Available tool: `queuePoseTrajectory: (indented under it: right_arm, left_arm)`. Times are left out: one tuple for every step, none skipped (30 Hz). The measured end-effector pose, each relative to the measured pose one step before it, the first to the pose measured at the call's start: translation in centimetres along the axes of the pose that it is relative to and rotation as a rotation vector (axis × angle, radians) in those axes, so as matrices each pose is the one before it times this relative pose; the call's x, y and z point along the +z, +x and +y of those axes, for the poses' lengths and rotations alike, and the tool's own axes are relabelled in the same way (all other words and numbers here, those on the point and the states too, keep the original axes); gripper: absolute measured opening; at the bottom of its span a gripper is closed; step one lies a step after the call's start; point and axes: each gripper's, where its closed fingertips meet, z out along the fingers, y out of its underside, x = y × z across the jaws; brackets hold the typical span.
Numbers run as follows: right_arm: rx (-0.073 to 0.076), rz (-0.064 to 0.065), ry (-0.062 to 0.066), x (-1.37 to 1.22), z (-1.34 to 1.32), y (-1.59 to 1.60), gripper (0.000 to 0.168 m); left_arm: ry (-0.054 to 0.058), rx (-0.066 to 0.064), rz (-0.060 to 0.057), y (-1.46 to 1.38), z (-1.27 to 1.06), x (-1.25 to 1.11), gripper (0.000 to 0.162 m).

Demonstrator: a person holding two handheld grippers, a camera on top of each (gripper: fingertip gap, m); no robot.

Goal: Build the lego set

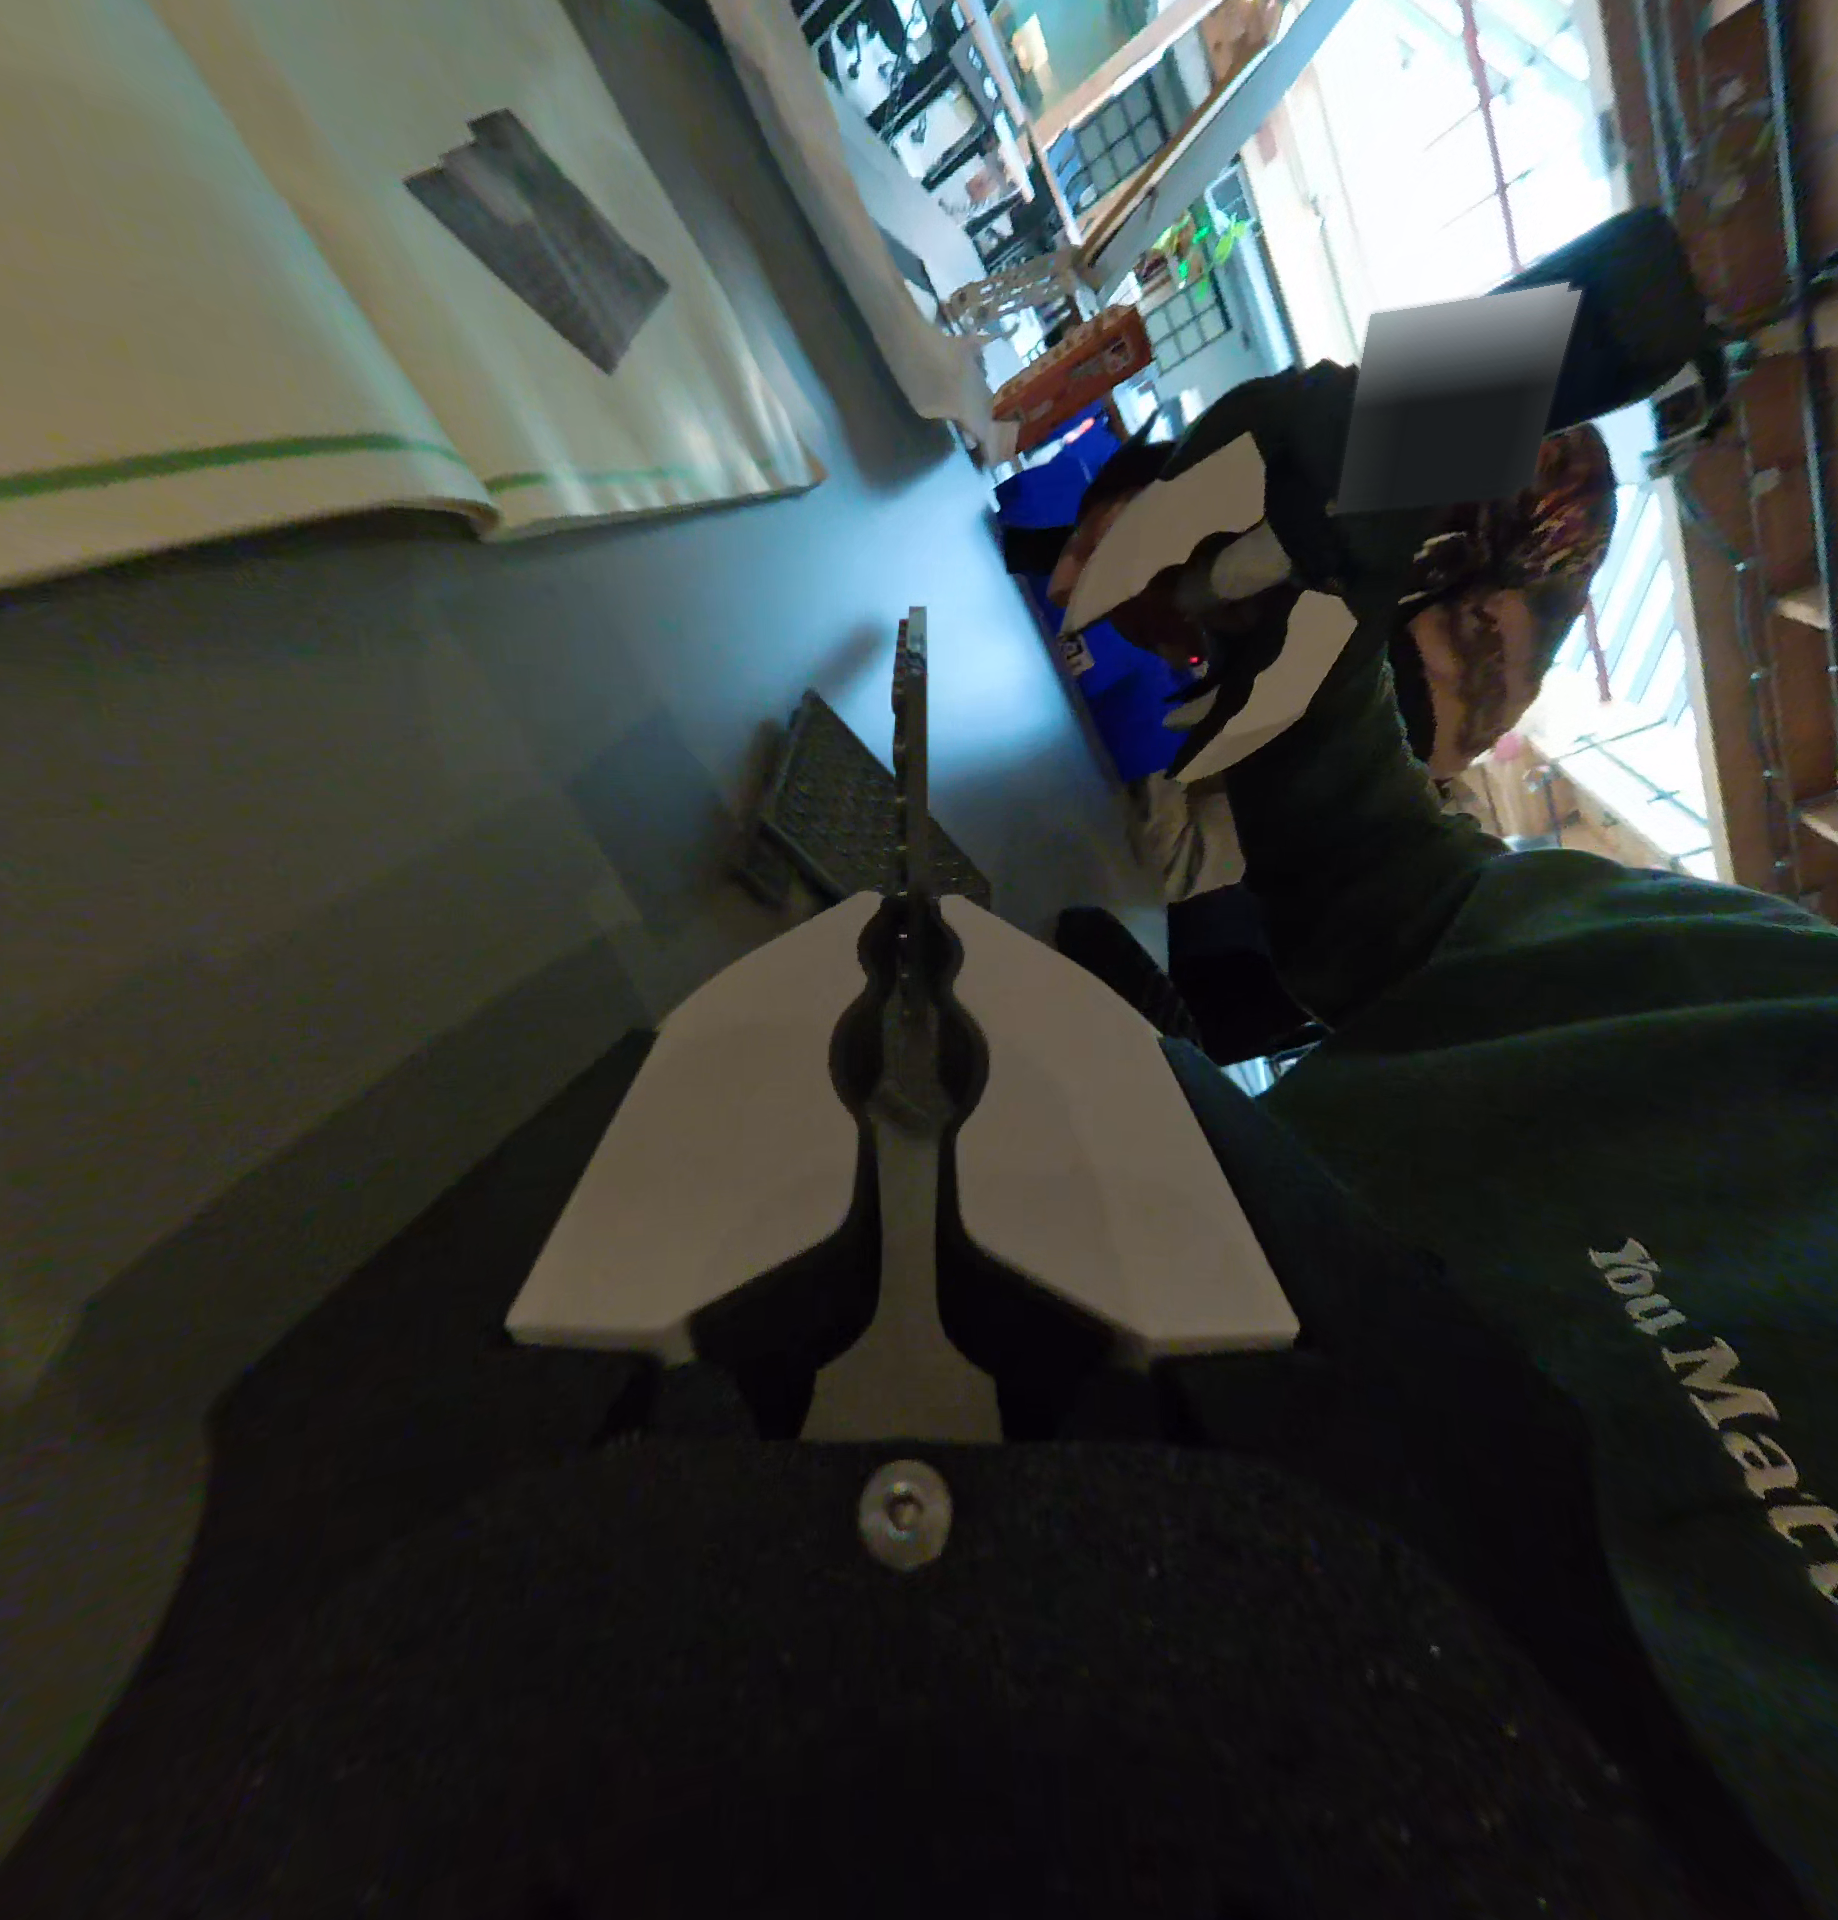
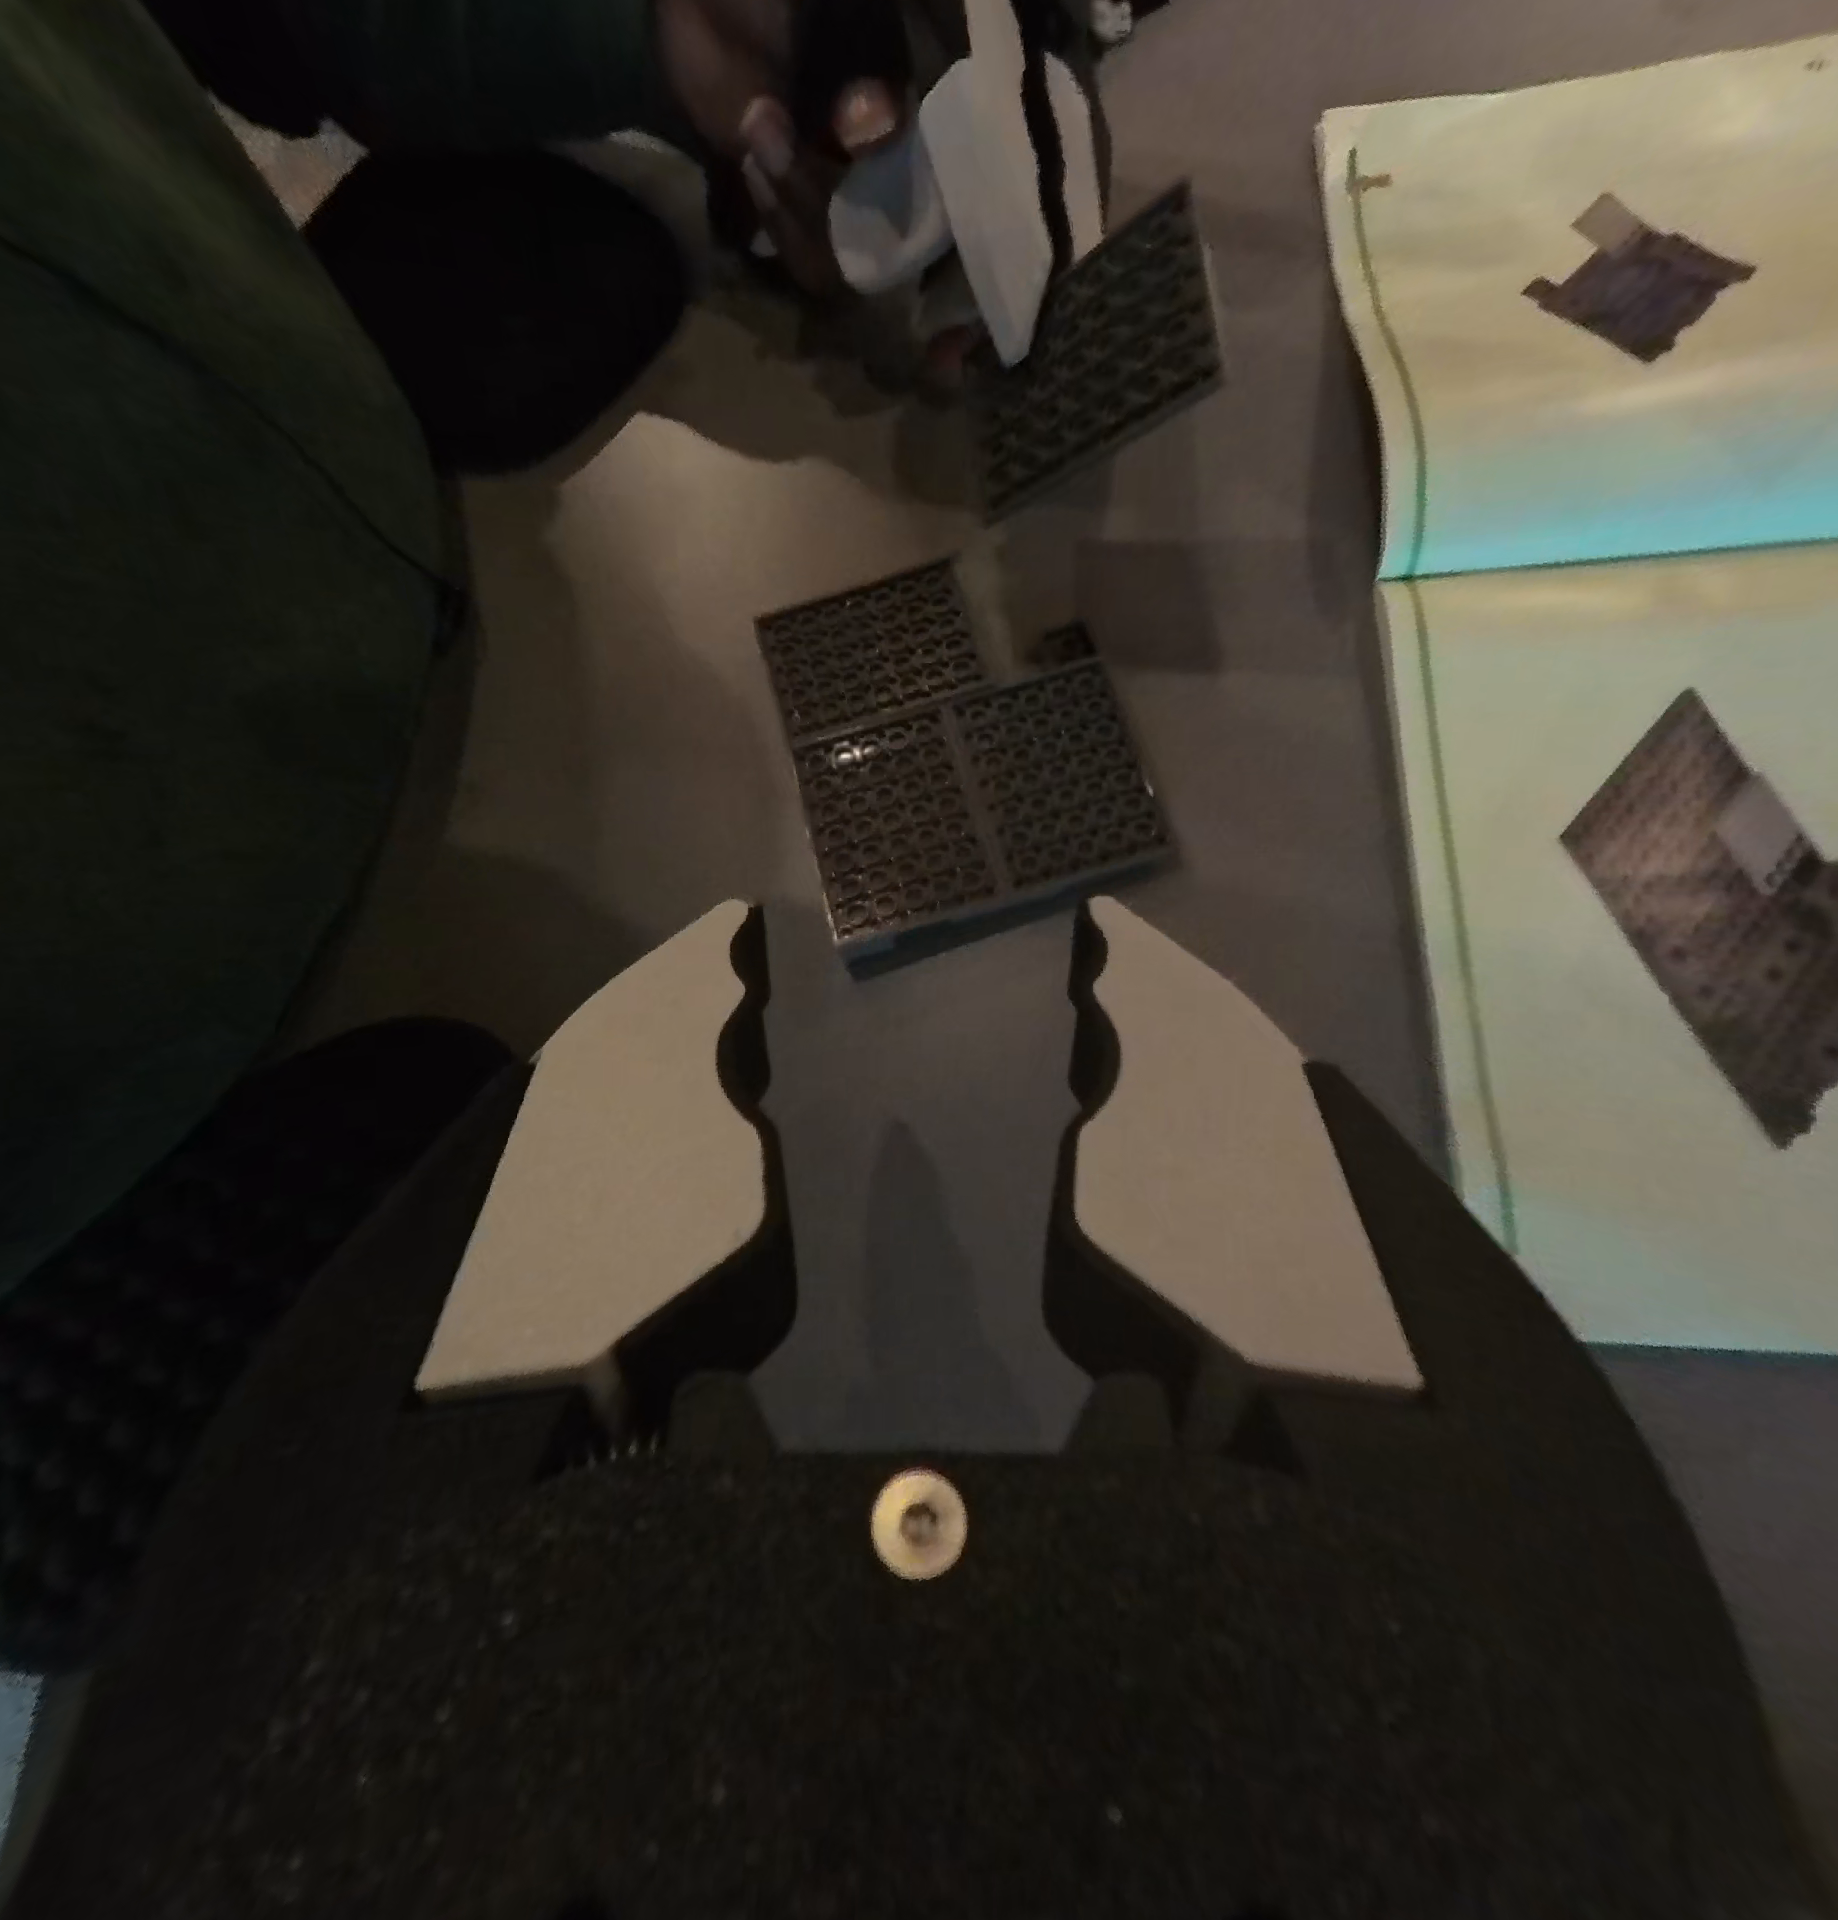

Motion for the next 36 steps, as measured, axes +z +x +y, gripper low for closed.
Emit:
queuePoseTrajectory:
  right_arm:
    - [0.0029,-0.0012,0.0017,0.052,0.116,0.033,0.055]
    - [0.0031,-0.0035,0.0023,0.081,0.070,0.010,0.055]
    - [0.0025,-0.0054,0.0017,0.080,0.048,-0.009,0.055]
    - [0.0011,-0.0047,0.0000,0.083,0.045,0.003,0.054]
    - [-0.0001,-0.0030,-0.0008,0.078,0.049,0.052,0.054]
    - [0.0001,-0.0032,-0.0012,0.069,0.047,0.047,0.054]
    - [0.0008,-0.0044,-0.0010,0.057,0.027,0.032,0.053]
    - [0.0010,-0.0047,0.0001,0.057,0.021,0.020,0.053]
    - [0.0006,-0.0036,0.0001,0.050,0.013,0.035,0.052]
    - [0.0003,-0.0021,-0.0003,0.061,0.019,0.057,0.052]
    - [0.0003,-0.0015,0.0006,0.052,0.026,0.051,0.052]
    - [0.0008,-0.0018,0.0013,0.056,0.015,0.052,0.052]
    - [0.0012,-0.0025,0.0006,0.057,0.037,0.024,0.052]
    - [0.0009,-0.0024,0.0000,0.060,0.038,0.025,0.051]
    - [0.0007,-0.0018,-0.0004,0.057,0.046,0.024,0.051]
    - [0.0007,-0.0011,-0.0008,0.048,0.041,0.041,0.051]
    - [0.0008,-0.0009,0.0000,0.048,0.023,0.042,0.051]
    - [0.0009,-0.0014,0.0008,0.047,-0.005,0.018,0.051]
    - [0.0007,-0.0018,0.0003,0.051,-0.002,0.003,0.051]
    - [0.0001,-0.0018,-0.0004,0.052,0.021,-0.009,0.051]
    - [-0.0002,-0.0013,-0.0014,0.067,0.032,-0.012,0.051]
    - [0.0000,-0.0006,-0.0027,0.064,0.056,-0.003,0.051]
    - [0.0005,-0.0005,-0.0023,0.059,0.060,-0.013,0.051]
    - [0.0013,-0.0011,-0.0002,0.059,0.039,-0.002,0.051]
    - [0.0015,-0.0010,0.0009,0.061,0.010,-0.029,0.051]
    - [0.0001,0.0001,0.0003,0.058,0.007,-0.017,0.050]
    - [-0.0022,0.0003,0.0001,0.060,-0.021,-0.040,0.050]
    - [-0.0028,-0.0008,0.0004,0.050,-0.037,-0.064,0.050]
    - [-0.0019,-0.0010,0.0005,0.037,-0.058,-0.059,0.049]
    - [-0.0015,-0.0007,0.0005,0.044,-0.055,-0.046,0.049]
    - [-0.0013,-0.0003,0.0005,0.045,-0.058,-0.032,0.049]
    - [-0.0008,-0.0004,0.0005,0.043,-0.048,-0.023,0.049]
    - [-0.0006,-0.0007,0.0002,0.062,-0.035,-0.027,0.049]
    - [-0.0005,-0.0007,-0.0004,0.064,-0.020,-0.025,0.049]
    - [-0.0007,-0.0010,-0.0010,0.079,0.000,-0.034,0.049]
    - [-0.0008,-0.0010,-0.0017,0.095,0.018,-0.030,0.049]
  left_arm:
    - [-0.0078,0.0001,-0.0039,-0.215,-0.103,-0.067,0.004]
    - [-0.0096,0.0006,-0.0047,-0.220,-0.081,-0.041,0.004]
    - [-0.0103,0.0016,-0.0026,-0.191,-0.045,-0.030,0.004]
    - [-0.0146,0.0018,0.0016,-0.114,0.010,-0.015,0.004]
    - [-0.0192,0.0031,0.0068,-0.006,0.082,0.010,0.004]
    - [-0.0144,0.0046,0.0021,-0.055,0.038,-0.007,0.004]
    - [-0.0094,0.0063,-0.0019,-0.088,-0.017,-0.005,0.004]
    - [-0.0122,0.0043,0.0004,-0.039,0.030,0.009,0.004]
    - [-0.0058,0.0036,-0.0032,-0.072,-0.035,0.006,0.004]
    - [-0.0060,0.0029,-0.0017,-0.045,-0.008,0.002,0.004]
    - [-0.0027,0.0013,-0.0006,-0.053,-0.034,0.003,0.004]
    - [-0.0004,-0.0006,-0.0007,-0.045,-0.040,-0.004,0.004]
    - [-0.0001,0.0000,-0.0001,-0.038,-0.033,-0.009,0.004]
    - [-0.0001,0.0000,-0.0004,-0.039,-0.013,-0.002,0.004]
    - [-0.0022,0.0000,-0.0002,-0.024,0.034,0.020,0.004]
    - [-0.0021,0.0009,-0.0008,-0.040,0.036,0.012,0.004]
    - [-0.0012,-0.0003,-0.0009,-0.040,0.029,0.021,0.004]
    - [-0.0008,-0.0017,0.0004,-0.030,0.028,0.005,0.004]
    - [0.0001,-0.0007,0.0001,-0.023,-0.004,-0.008,0.004]
    - [-0.0005,0.0003,-0.0004,-0.016,0.012,-0.001,0.004]
    - [-0.0011,0.0010,-0.0008,-0.017,0.011,0.001,0.004]
    - [-0.0011,0.0012,-0.0001,-0.003,0.019,0.004,0.004]
    - [-0.0010,0.0004,0.0000,0.005,0.014,0.014,0.004]
    - [-0.0014,0.0005,0.0000,0.003,0.023,0.002,0.004]
    - [-0.0024,0.0003,0.0000,0.003,0.045,0.009,0.004]
    - [-0.0019,0.0011,-0.0002,0.025,0.028,0.016,0.004]
    - [-0.0014,0.0029,0.0005,0.058,0.022,0.016,0.004]
    - [-0.0024,0.0032,-0.0004,0.051,0.038,0.020,0.004]
    - [-0.0026,0.0035,-0.0008,0.050,0.049,0.021,0.004]
    - [-0.0026,0.0027,0.0007,0.055,0.037,0.020,0.004]
    - [-0.0014,0.0017,0.0006,0.051,0.035,0.012,0.004]
    - [-0.0004,0.0011,-0.0002,0.015,0.023,0.002,0.004]
    - [-0.0004,0.0002,-0.0003,0.004,0.030,0.017,0.004]
    - [-0.0007,-0.0004,-0.0003,0.003,0.030,0.003,0.004]
    - [0.0000,0.0004,-0.0003,0.011,0.027,-0.002,0.004]
    - [-0.0004,0.0009,0.0002,0.028,0.031,0.004,0.004]
